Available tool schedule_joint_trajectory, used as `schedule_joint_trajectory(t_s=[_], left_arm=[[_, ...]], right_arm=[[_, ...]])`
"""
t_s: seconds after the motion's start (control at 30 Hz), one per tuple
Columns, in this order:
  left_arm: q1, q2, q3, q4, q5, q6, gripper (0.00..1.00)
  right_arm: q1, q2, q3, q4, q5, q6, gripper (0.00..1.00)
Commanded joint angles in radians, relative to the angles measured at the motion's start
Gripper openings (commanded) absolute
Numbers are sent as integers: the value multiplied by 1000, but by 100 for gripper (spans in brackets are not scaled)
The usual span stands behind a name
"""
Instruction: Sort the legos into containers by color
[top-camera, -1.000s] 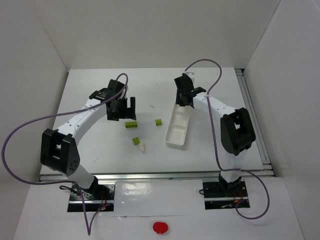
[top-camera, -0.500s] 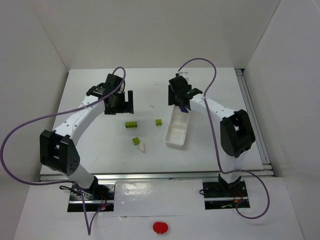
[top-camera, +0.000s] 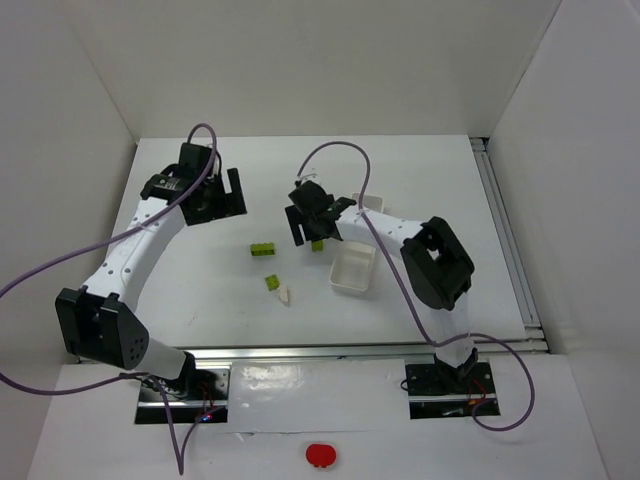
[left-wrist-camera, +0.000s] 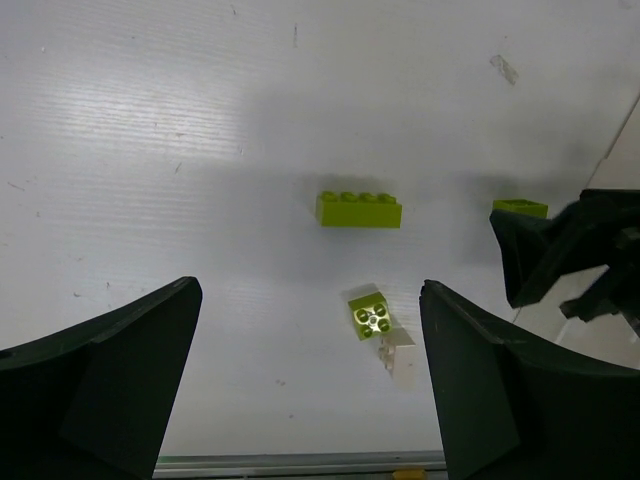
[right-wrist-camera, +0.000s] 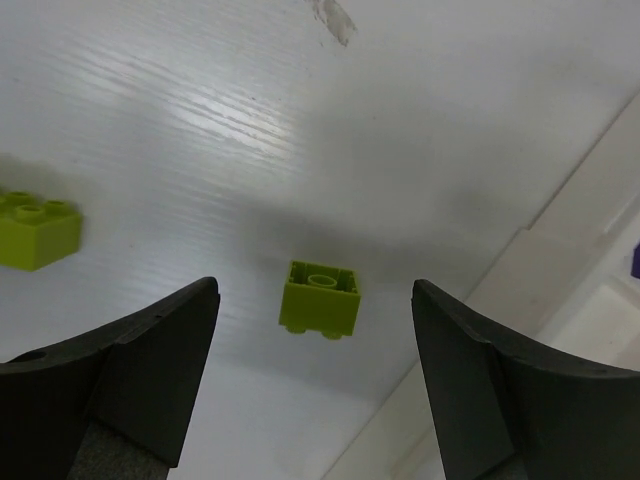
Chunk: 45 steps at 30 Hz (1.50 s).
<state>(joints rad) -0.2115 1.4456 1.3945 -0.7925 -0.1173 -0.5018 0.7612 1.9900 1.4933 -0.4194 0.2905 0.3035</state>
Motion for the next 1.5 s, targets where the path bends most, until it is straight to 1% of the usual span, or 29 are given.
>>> schedule_joint_trajectory(t_s=[0.0, 0.07, 0.17, 0.27, 0.3, 0.43, 0.5, 0.57, 0.6, 0.73, 0.8, 0.83, 0.9, 1.03, 1.07, 1.1, 1.13, 1.17, 1.2, 1.23, 1.37, 1.47], left_arm=[[4, -8, -12, -11, 28, -7, 100], [14, 1, -21, -11, 28, -7, 100], [14, 1, -22, -11, 28, -7, 100], [14, 10, -22, -11, 28, -7, 100], [14, 10, -22, -11, 28, -7, 100], [14, 10, -22, -11, 28, -7, 100], [14, 10, -22, -11, 28, 2, 100], [14, 10, -22, -11, 28, 2, 100], [14, 10, -22, -11, 28, 2, 100], [14, 10, -43, 9, 28, 2, 100], [14, 10, -43, 9, 39, 2, 100], [14, 19, -43, 9, 51, 2, 100], [14, 19, -43, 18, 60, 2, 100], [14, 30, -43, 18, 71, 2, 100], [14, 30, -43, 18, 71, 2, 100], [14, 30, -43, 18, 71, 2, 100], [14, 30, -43, 18, 71, 2, 100], [14, 30, -43, 18, 71, 2, 100], [14, 30, -43, 18, 71, 2, 100], [14, 30, -43, 18, 59, 2, 100], [14, 18, -32, 18, 38, -7, 100], [37, -2, -20, -4, -11, -36, 100]], right_arm=[[1, 52, 53, -50, 9, 23, 84], [1, 78, 53, -61, 9, 43, 83], [1, 78, 42, -52, 9, 43, 78], [10, 78, 31, -39, 9, 52, 62], [10, 78, 41, -39, 18, 52, 49], [30, 12, 41, -39, 70, 52, 29], [30, -58, 41, -29, 101, 62, 29], [30, -118, -2, -10, 163, 71, 29], [30, -182, -20, -10, 185, 84, 29], [-23, -325, -155, 14, 262, 141, 29], [-42, -382, -221, 14, 272, 176, 29], [-52, -395, -241, 14, 272, 177, 31], [-88, -405, -271, 2, 256, 203, 31], [-125, -393, -326, 2, 233, 227, 34], [-137, -393, -326, 20, 219, 227, 38], [-137, -381, -326, 30, 210, 227, 45], [-137, -369, -326, 30, 210, 227, 54], [-137, -369, -309, 30, 210, 218, 61], [-137, -358, -295, 30, 210, 218, 71], [-128, -358, -283, 30, 219, 201, 75], [-66, -358, -216, 42, 248, 148, 76], [-28, -321, -179, 62, 159, 57, 69]])
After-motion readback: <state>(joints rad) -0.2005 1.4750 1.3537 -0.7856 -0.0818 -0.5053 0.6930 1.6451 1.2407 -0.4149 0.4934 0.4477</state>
